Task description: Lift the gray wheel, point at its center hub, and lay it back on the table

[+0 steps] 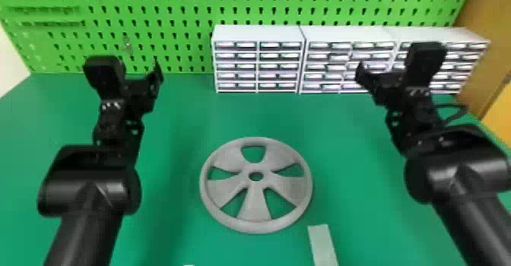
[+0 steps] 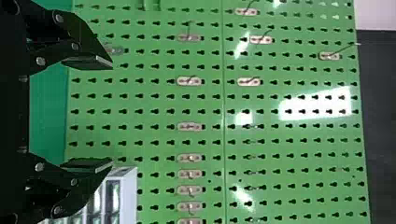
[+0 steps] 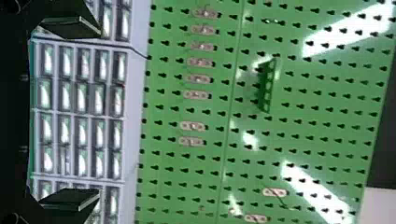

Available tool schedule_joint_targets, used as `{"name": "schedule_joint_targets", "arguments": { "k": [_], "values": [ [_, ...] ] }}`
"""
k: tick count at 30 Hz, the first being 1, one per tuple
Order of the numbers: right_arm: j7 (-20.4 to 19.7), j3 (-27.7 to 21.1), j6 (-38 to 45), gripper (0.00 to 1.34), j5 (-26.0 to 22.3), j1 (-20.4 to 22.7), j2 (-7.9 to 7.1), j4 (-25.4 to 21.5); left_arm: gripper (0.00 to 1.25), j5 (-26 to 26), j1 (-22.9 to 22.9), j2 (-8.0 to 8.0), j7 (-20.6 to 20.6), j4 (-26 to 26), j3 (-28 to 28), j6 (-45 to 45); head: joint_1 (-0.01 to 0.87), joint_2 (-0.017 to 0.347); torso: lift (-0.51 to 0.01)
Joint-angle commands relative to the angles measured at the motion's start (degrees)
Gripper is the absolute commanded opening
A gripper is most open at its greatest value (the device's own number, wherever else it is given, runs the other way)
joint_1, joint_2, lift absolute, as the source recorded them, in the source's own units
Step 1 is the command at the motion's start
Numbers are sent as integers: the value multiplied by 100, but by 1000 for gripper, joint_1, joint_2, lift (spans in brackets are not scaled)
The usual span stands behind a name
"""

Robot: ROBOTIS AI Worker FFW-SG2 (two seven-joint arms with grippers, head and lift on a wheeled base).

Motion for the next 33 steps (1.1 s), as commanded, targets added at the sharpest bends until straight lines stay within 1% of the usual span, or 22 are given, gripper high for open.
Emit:
{"name": "schedule_joint_targets", "arguments": {
  "k": [1, 5, 7, 10, 14, 16, 19, 20, 22, 26, 28, 33],
  "values": [
    [41, 39, -43, 1236, -1, 241, 92, -2, 742, 141, 221, -210, -145, 129, 106, -303, 692, 48, -96],
    [173, -40, -175, 1236, 17, 522, 171, -64, 742, 185, 397, -313, -154, 146, 62, -391, 692, 48, -96],
    [208, -14, -254, 1236, 52, 610, 180, -73, 742, 114, 494, -313, -154, 146, 62, -549, 692, 48, -96],
    [269, 83, -386, 1236, 281, 751, 189, -73, 741, 71, 678, -313, -154, 155, 62, -681, 692, 48, -96],
    [287, 109, -562, 1235, 351, 970, 259, -73, 742, 0, 898, -313, -154, 164, -8, -716, 692, 48, -96],
    [296, 83, -641, 1236, 360, 1093, 277, -73, 742, 9, 959, -313, -154, 217, -79, -813, 692, 48, -96],
    [313, -14, -782, 1233, 307, 1340, 347, -117, 742, 88, 1074, -313, -154, 261, -175, -945, 692, 48, -96],
    [322, -49, -817, 1230, 281, 1410, 391, -125, 742, 132, 1100, -313, -154, 269, -193, -954, 692, 48, -96],
    [340, -75, -878, 1223, 254, 1498, 435, -152, 742, 185, 1144, -313, -154, 278, -228, -980, 692, 48, -96],
    [357, -49, -905, 1220, 272, 1682, 479, -248, 742, 185, 1258, -313, -163, 269, -298, -1094, 692, 48, -96],
    [366, -23, -905, 1218, 289, 1726, 479, -292, 742, 185, 1293, -313, -198, 269, -298, -1129, 692, 48, -96],
    [366, 12, -905, 1218, 272, 1779, 373, -363, 742, 194, 1320, -313, -259, 278, -342, -1147, 692, 48, -96]
  ]
}}
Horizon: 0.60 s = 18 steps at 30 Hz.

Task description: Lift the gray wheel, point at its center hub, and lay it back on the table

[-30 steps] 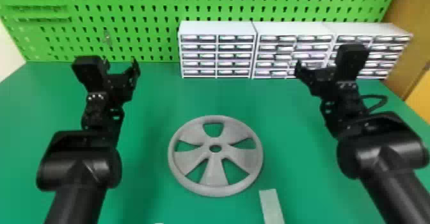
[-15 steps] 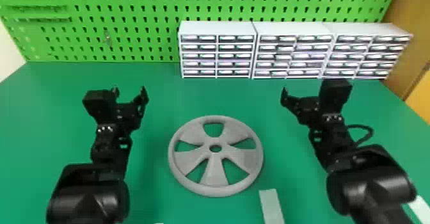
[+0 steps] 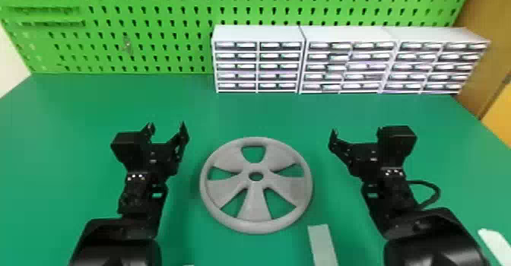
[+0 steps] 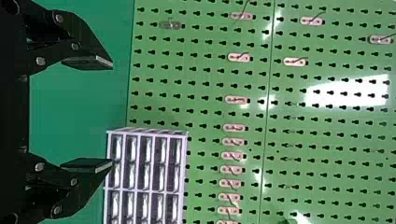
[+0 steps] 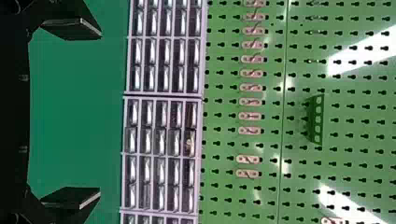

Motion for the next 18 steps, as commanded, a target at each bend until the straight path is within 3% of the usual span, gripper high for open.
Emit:
{"name": "schedule_joint_targets", "arguments": {
  "k": [1, 7, 15, 18],
  "values": [
    [0, 22, -1, 1218, -33, 49, -106, -90, 742, -31, 6, -15, -28, 17, -60, -16, 692, 48, -96],
    [0, 5, -71, 1216, -200, 14, -220, -134, 742, -146, -117, -15, -54, 70, -131, -16, 692, 48, -96],
    [44, -197, -115, 1215, -68, 58, 35, -143, 742, -49, -258, -15, -160, 184, -34, -87, 692, 48, -96],
    [96, -224, -115, 1213, -24, 49, 61, -143, 742, -40, -293, -15, -160, 193, -34, -95, 692, 48, -96]
  ]
}}
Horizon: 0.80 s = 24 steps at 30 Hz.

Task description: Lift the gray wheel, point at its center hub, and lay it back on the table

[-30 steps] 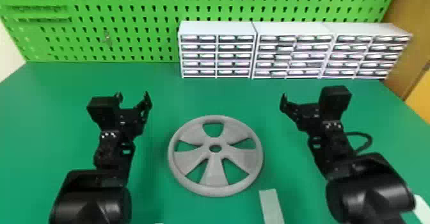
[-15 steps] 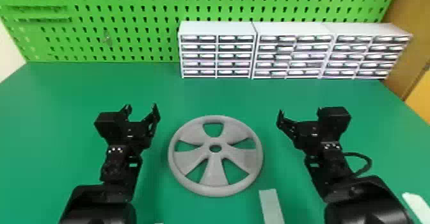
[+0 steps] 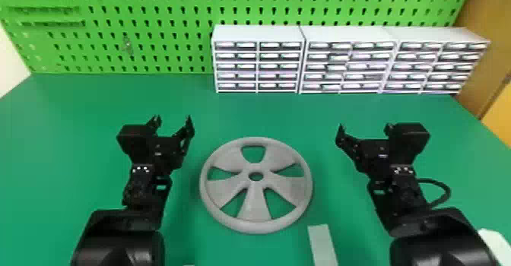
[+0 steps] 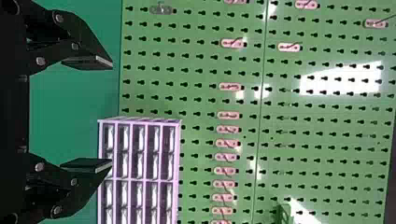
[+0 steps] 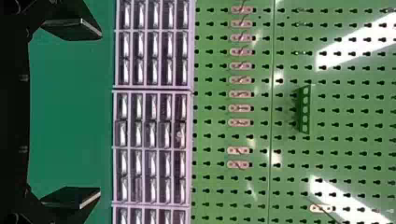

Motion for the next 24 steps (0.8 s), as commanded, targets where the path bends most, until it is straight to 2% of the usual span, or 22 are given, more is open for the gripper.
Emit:
{"name": "schedule_joint_targets", "arguments": {
  "k": [1, 12, 24],
  "values": [
    [49, -50, -9, 1213, 101, -7, 59, -5, 742, 20, -50, -15, 6, 25, 21, -21, 692, 48, -96],
    [75, -59, 0, 1210, 144, -42, 50, 3, 742, 20, -86, -15, -47, 34, 12, -21, 692, 48, -96],
    [128, -7, 9, 1212, 171, -51, 112, 3, 742, 64, -103, -15, -108, 34, 82, -21, 692, 48, -96]
  ]
}}
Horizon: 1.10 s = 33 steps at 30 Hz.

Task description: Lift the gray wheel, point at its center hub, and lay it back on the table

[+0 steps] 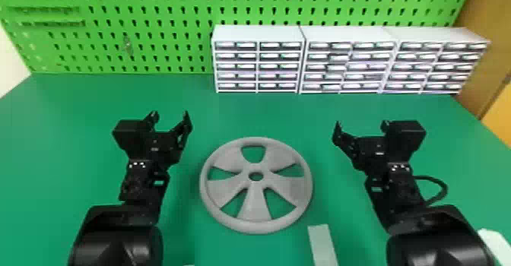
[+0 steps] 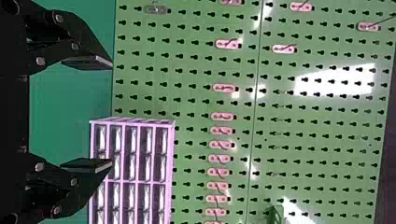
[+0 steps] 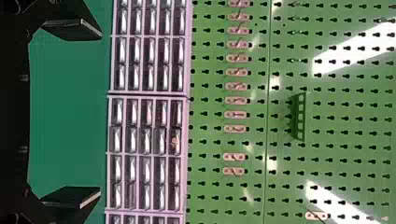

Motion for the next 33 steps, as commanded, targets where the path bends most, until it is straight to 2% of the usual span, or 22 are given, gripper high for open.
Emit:
{"name": "schedule_joint_targets", "arguments": {
  "k": [1, 19, 33],
  "values": [
    [3, 21, 0, 1212, 4, 0, 4, 9, 742, 19, 6, -15, 9, 0, 7, 0, 692, 48, -96],
    [3, -102, 0, 1212, 22, 18, 92, 26, 742, 151, -64, -15, 1, 0, -1, 0, 692, 48, -96],
    [3, -111, 0, 1210, 22, -44, 92, 26, 742, 169, -55, -15, 1, 0, -37, 0, 692, 48, -96]
  ]
}}
